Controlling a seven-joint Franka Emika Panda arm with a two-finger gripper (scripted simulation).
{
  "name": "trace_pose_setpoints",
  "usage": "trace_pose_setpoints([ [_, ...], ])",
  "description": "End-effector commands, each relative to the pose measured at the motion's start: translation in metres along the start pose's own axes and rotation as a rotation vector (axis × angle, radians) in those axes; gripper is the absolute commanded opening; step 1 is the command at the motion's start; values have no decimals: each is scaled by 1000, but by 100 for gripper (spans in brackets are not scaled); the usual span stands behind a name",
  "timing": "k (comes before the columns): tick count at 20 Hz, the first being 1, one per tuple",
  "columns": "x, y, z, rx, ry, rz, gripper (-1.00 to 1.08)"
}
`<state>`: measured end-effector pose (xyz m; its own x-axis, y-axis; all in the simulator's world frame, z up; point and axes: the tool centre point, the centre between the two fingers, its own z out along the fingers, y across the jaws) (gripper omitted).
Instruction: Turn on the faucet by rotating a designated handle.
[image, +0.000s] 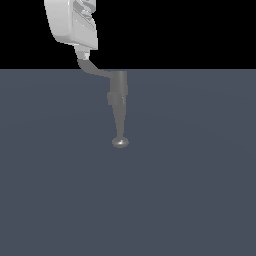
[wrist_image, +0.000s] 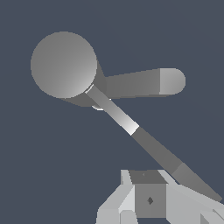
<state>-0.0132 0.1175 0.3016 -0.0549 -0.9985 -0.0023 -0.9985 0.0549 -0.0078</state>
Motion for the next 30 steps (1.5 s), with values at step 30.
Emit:
trace_pose_setpoints([
  [30,105,41,0,-6,2,2,-100],
])
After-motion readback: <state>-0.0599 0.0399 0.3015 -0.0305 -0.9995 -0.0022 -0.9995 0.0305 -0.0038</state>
